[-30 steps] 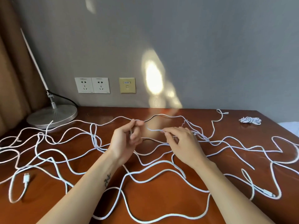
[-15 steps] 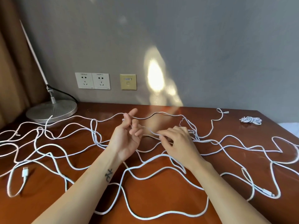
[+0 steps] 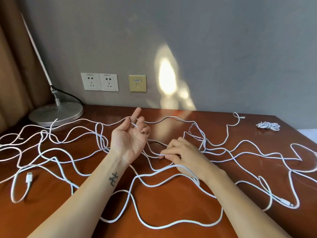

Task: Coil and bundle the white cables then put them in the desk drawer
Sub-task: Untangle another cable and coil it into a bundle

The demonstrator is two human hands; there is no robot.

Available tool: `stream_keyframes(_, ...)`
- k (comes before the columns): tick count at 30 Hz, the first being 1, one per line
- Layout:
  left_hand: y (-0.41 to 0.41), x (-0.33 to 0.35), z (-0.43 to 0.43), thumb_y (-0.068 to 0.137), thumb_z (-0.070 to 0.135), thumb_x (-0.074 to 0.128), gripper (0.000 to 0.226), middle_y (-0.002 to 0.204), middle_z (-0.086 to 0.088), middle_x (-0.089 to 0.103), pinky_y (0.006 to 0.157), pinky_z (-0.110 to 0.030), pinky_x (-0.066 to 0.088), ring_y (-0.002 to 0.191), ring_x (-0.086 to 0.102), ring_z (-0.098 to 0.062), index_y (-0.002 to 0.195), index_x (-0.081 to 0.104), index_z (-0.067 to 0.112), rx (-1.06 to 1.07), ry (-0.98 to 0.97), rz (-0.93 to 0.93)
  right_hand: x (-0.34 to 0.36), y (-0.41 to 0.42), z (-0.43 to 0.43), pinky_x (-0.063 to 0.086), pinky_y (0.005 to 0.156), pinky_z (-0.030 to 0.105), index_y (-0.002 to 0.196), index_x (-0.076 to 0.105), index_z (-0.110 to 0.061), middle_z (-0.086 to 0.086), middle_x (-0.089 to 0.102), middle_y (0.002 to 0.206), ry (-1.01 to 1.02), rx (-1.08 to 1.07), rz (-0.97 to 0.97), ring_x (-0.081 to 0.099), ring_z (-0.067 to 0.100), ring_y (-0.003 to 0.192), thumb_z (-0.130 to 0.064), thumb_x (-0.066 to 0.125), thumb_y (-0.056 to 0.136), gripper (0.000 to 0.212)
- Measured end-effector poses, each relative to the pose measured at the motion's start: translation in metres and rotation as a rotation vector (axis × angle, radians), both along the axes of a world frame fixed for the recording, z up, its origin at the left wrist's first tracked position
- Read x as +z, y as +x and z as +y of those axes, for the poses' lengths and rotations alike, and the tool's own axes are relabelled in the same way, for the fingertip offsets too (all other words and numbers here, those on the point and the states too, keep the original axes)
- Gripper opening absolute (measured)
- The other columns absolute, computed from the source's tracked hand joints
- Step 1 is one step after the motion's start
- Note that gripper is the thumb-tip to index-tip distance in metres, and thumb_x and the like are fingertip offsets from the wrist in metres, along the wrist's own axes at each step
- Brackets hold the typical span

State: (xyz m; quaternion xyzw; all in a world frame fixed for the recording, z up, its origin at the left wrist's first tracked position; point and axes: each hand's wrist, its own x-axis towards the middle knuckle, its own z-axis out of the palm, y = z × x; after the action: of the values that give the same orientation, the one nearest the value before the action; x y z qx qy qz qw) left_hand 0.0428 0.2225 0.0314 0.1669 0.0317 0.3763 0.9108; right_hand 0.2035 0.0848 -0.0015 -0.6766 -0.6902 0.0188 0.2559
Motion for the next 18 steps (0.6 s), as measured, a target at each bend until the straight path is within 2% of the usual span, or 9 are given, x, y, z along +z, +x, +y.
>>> stream_keyframes(3,-0.001,-0.001,0.007,0.107,0.028,0.038,0.041,0.09,-0.011,0.061,0.07,-0.028,0.034,0.064,0.042,-0.015,0.124,0.064,0.002,0.023,0.017,-0.005,0.002,-0.002,-0.001,0.031,0.089,0.007,0.107,0.08,-0.039,-0.022,0.056,0.094,-0.005,0.022,0.014,0.043,0.001,0.1,-0.021,0.063,0.102,0.025)
stream_keyframes(7,0.0,-0.009,0.007,0.103,0.042,0.044,0.046,0.088,-0.009,0.062,0.07,-0.029,0.033,0.065,0.043,-0.014,0.1,0.07,0.004,0.118,0.271,0.274,0.003,-0.008,-0.001,0.039,0.088,0.017,0.106,0.08,-0.039,-0.016,0.058,0.092,0.002,0.047,0.054,0.045,0.002,0.096,-0.026,0.064,0.101,0.021)
stream_keyframes(9,0.002,-0.013,0.007,0.104,0.044,0.043,0.046,0.085,-0.006,0.063,0.071,-0.03,0.032,0.068,0.043,-0.013,0.097,0.071,0.008,0.166,0.397,0.399,0.004,-0.009,0.0,0.041,0.083,0.019,0.111,0.078,-0.037,-0.018,0.055,0.088,0.017,0.019,0.047,0.046,-0.004,0.093,-0.027,0.063,0.102,0.021)
stream_keyframes(12,0.005,-0.015,0.004,0.107,0.039,0.039,0.044,0.085,-0.001,0.06,0.073,-0.027,0.034,0.069,0.042,-0.008,0.099,0.075,0.017,0.363,0.733,0.66,0.009,-0.005,-0.002,0.041,0.081,0.017,0.12,0.075,-0.034,-0.024,0.057,0.09,0.056,-0.074,0.055,0.052,-0.007,0.092,-0.028,0.059,0.104,0.023)
stream_keyframes(15,0.006,-0.018,-0.001,0.113,0.031,0.036,0.045,0.085,0.01,0.058,0.078,-0.012,0.039,0.075,0.052,0.002,0.101,0.076,0.015,0.545,1.087,0.864,0.011,0.004,-0.007,0.05,0.084,0.017,0.116,0.076,-0.032,-0.02,0.07,0.102,0.11,-0.144,0.131,0.064,-0.001,0.097,-0.032,0.061,0.103,0.02)
stream_keyframes(16,0.005,-0.021,-0.002,0.113,0.032,0.036,0.043,0.085,0.015,0.058,0.081,-0.011,0.04,0.081,0.054,0.003,0.103,0.076,0.016,0.561,1.167,0.886,0.011,0.006,-0.007,0.05,0.083,0.016,0.114,0.077,-0.031,-0.02,0.071,0.103,0.122,-0.156,0.166,0.065,-0.002,0.098,-0.033,0.062,0.103,0.018)
stream_keyframes(18,0.005,-0.027,0.0,0.11,0.042,0.035,0.042,0.09,0.024,0.061,0.093,-0.025,0.043,0.095,0.057,-0.003,0.108,0.074,0.027,0.567,1.315,0.969,0.01,0.006,-0.008,0.049,0.079,0.014,0.109,0.077,-0.032,-0.024,0.071,0.097,0.131,-0.194,0.173,0.064,-0.005,0.094,-0.036,0.063,0.102,0.016)
